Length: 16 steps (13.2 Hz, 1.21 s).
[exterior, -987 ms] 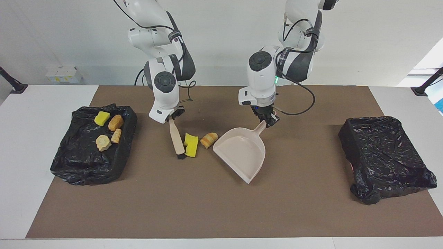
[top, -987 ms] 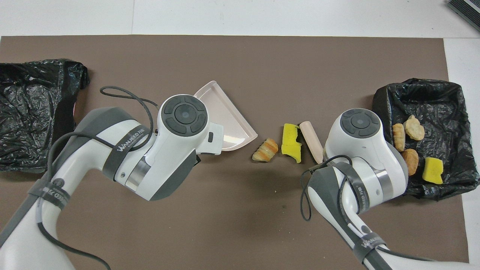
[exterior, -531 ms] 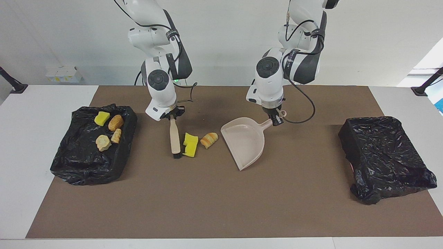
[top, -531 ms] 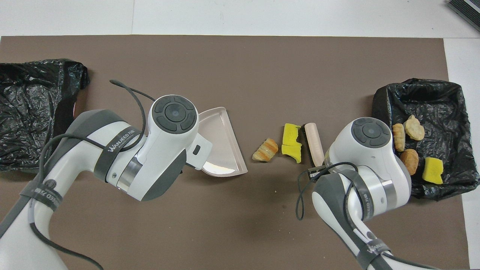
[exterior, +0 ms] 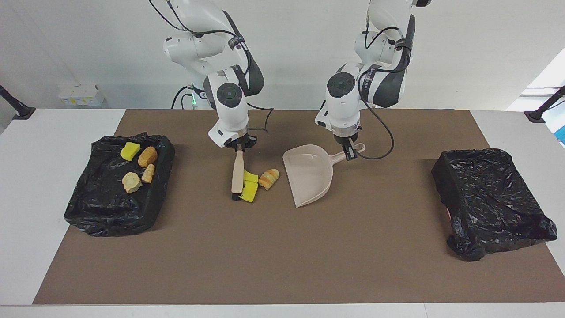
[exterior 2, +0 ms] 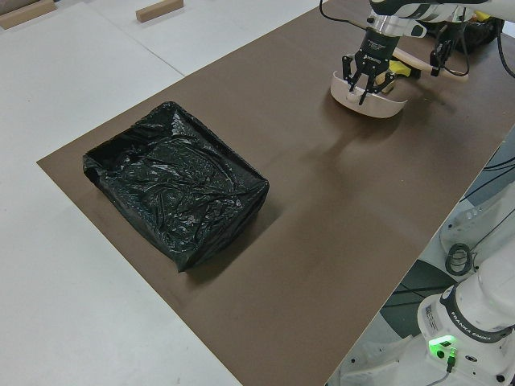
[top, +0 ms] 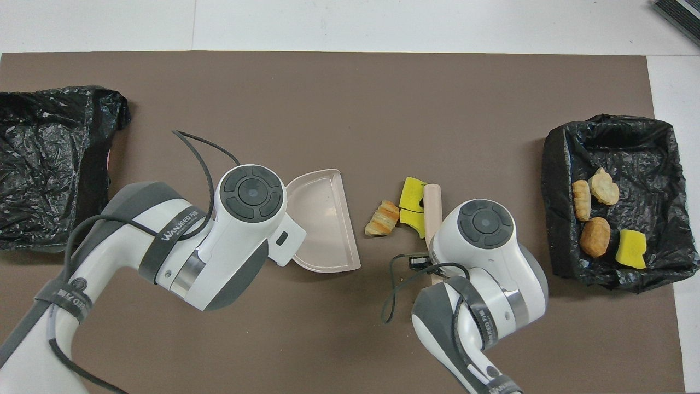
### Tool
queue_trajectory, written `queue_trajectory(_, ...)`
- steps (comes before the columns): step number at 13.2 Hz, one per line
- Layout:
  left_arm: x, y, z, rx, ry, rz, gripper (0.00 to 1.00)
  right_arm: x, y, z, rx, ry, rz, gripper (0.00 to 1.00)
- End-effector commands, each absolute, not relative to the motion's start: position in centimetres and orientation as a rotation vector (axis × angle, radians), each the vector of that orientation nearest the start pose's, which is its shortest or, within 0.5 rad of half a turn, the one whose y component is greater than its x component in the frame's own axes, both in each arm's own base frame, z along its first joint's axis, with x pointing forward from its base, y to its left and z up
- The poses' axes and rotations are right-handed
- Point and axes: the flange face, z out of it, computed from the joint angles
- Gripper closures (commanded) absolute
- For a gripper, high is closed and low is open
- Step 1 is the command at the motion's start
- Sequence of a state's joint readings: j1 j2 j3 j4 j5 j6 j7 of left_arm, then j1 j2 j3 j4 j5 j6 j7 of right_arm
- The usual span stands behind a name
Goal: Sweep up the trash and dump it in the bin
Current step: 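Tilt the dustpan down with the left gripper while the right gripper sweeps, then brush the sponge pieces and crumbs into the dustpan with the right gripper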
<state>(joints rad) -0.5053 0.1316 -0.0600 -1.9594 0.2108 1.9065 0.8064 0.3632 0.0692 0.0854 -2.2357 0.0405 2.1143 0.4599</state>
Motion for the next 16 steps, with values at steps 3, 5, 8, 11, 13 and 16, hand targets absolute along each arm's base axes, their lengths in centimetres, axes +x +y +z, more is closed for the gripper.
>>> queue_trajectory(3,46.8,-29.6,38.8,-2.186,1.989,0.280,1.00,44.4,29.7,32.5,-3.079,-0.125,0.294,1.00)
queue_trajectory(5,46.4,-29.6,38.7,-2.180,1.993,0.288,1.00,43.0,32.9,32.4,-3.046,-0.222,0.306,1.00)
queue_trajectory(8,46.3,-29.5,38.8,-2.182,1.991,0.290,1.00,42.7,35.6,33.4,-2.884,-0.269,0.343,1.00)
queue_trajectory(11,45.9,-29.4,38.3,-2.180,1.995,0.297,1.00,43.1,35.9,34.1,-2.874,-0.275,0.360,1.00)
queue_trajectory(13,45.9,-29.3,38.4,-2.180,1.994,0.304,1.00,43.3,34.4,34.5,-2.896,-0.273,0.414,1.00)
queue_trajectory(16,45.8,-29.5,39.3,-2.178,1.986,0.350,1.00,44.4,30.6,37.1,-2.961,-0.262,0.430,1.00)
